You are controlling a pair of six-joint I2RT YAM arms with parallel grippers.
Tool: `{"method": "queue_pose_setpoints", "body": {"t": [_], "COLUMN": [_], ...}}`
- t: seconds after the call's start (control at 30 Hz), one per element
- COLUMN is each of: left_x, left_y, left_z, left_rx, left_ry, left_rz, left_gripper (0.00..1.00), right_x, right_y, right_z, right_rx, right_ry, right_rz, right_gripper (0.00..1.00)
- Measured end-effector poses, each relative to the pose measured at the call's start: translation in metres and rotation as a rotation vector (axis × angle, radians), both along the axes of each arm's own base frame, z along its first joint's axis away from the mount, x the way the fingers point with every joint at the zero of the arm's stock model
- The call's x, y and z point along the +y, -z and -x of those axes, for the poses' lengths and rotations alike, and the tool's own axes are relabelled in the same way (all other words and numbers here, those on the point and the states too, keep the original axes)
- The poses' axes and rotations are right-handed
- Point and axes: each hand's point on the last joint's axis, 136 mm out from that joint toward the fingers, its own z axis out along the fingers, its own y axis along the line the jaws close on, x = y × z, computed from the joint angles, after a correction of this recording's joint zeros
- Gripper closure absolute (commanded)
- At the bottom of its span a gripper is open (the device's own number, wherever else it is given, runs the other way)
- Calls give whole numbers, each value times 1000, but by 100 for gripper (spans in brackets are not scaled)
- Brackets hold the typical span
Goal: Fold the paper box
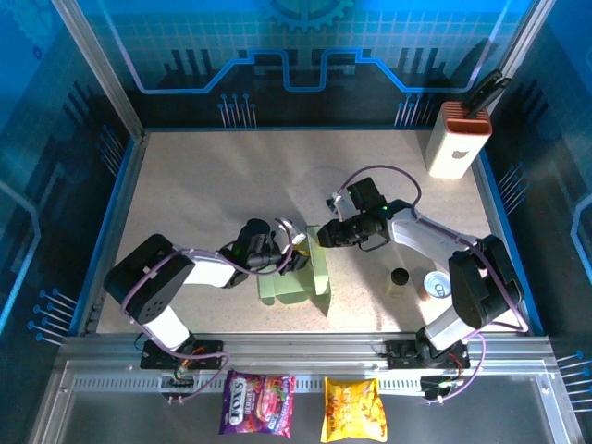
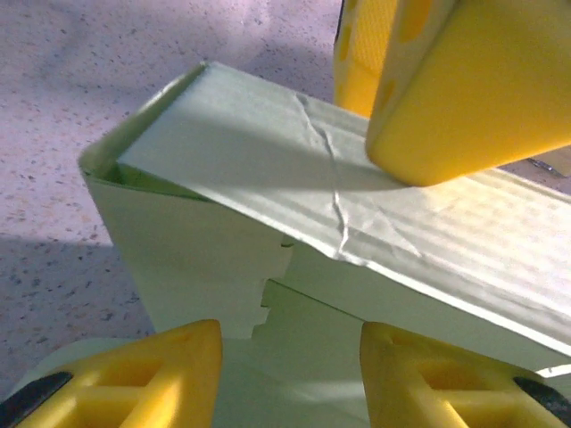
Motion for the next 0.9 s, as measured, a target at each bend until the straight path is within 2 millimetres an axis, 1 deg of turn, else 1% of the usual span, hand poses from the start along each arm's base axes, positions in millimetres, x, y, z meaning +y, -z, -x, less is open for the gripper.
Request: {"method": "queue_pose_setpoints", "body": {"t": [0.1,0.2,0.37,0.47,0.57,0.67,0.77,0.9], "left_x": [5,14,34,41,38,28,23,25], "left_y": [-7,-8,-4,2,4,-3,-6,3], "left_z": [-2,-10,-30,-43,-53,-59,-57,-48], "left_rx": [-33,-53,-59,-47,-30,-27,-30,1], "left_ry": [-14,-44,-93,-106,-78,-24,21,54], "left_rz": [-4,-15,-16,-8,-4,9,3,-41], "left_gripper": [56,56,55,49,47,44,44,43], "right_x": [2,2,3,3,2,2,2,2], "right_y": [0,0,-1,-1,-1,-1,0,-1], "right_z": [0,-1,-2,-2,-1,-2,-2,-2], "right_rx": [-2,-2,-2,-2,-2,-2,1,0], "right_ry": [-7,-9,-12,-12,-14,-13,-14,-16], "right_rz": [1,2,4,5,6,10,11,12], "right_gripper": [68,68,68,68,68,68,68,68]}}
